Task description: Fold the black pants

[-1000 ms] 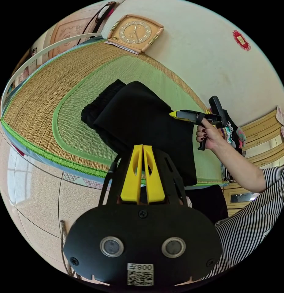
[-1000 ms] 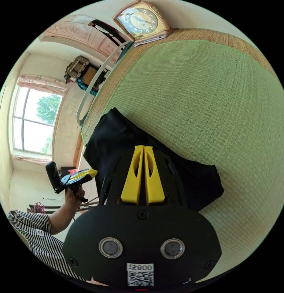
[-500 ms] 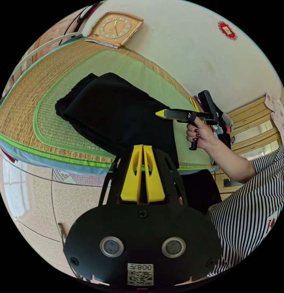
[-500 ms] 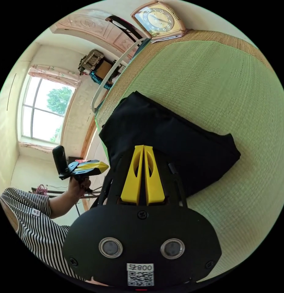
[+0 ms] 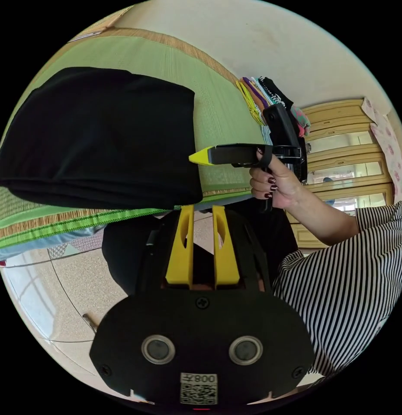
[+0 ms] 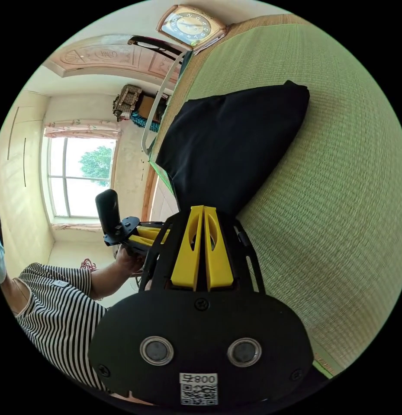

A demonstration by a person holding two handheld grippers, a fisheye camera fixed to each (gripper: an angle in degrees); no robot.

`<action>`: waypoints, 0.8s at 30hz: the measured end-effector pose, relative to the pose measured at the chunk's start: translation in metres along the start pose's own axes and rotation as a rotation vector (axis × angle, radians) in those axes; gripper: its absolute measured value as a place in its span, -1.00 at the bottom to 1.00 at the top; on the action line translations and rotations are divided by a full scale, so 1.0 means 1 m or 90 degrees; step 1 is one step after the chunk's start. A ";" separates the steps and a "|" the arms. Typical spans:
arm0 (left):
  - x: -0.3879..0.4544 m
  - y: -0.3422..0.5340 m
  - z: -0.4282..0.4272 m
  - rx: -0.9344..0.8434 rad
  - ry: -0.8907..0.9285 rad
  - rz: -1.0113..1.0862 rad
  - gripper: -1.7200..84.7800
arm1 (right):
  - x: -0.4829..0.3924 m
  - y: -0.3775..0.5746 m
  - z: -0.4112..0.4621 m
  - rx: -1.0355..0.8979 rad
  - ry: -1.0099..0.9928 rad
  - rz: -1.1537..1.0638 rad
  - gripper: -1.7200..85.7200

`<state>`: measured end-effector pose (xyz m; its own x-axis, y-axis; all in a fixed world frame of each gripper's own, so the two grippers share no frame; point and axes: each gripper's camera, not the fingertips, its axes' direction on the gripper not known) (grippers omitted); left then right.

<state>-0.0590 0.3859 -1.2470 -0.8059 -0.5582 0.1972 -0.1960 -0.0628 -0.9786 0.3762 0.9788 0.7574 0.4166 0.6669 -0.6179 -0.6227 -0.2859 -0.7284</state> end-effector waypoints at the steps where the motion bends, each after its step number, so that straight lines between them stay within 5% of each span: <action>1: 0.005 -0.006 0.004 -0.012 -0.014 0.005 -0.81 | 0.012 0.004 -0.005 0.005 -0.024 0.017 -0.96; 24: 0.006 0.006 -0.016 0.055 -0.045 -0.012 -0.94 | 0.159 0.026 0.004 0.037 -0.313 0.163 -0.76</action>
<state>-0.0740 0.3949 -1.2509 -0.7600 -0.6136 0.2143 -0.1597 -0.1434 -0.9767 0.4239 1.0804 0.6414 -0.1023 0.8278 -0.5516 -0.7043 -0.4519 -0.5475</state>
